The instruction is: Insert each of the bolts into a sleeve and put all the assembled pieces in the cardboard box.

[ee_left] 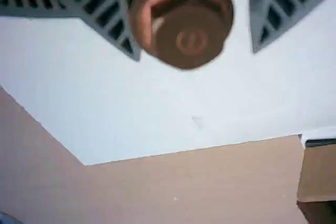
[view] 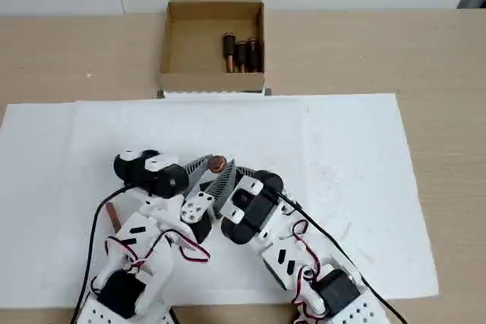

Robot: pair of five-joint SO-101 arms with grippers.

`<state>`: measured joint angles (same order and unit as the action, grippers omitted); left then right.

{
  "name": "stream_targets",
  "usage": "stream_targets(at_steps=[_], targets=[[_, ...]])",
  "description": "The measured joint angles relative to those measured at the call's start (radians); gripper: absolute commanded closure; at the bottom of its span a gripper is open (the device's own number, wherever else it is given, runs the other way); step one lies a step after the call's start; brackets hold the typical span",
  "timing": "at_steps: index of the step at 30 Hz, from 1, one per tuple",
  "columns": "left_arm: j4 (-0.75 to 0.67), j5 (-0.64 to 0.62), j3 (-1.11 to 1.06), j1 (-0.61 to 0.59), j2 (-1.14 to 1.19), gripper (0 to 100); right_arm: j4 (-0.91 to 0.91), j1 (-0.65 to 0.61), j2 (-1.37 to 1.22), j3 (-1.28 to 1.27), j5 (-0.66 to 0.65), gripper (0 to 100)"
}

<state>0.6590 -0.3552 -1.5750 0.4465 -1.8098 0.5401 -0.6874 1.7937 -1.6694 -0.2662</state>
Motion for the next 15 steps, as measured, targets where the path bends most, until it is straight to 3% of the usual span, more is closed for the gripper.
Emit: stream_targets(at_steps=[15], targets=[[0.063,-0.003,0.046,0.005,-0.002,87,0.000,0.000,0.000,0.000,0.000,99.5]])
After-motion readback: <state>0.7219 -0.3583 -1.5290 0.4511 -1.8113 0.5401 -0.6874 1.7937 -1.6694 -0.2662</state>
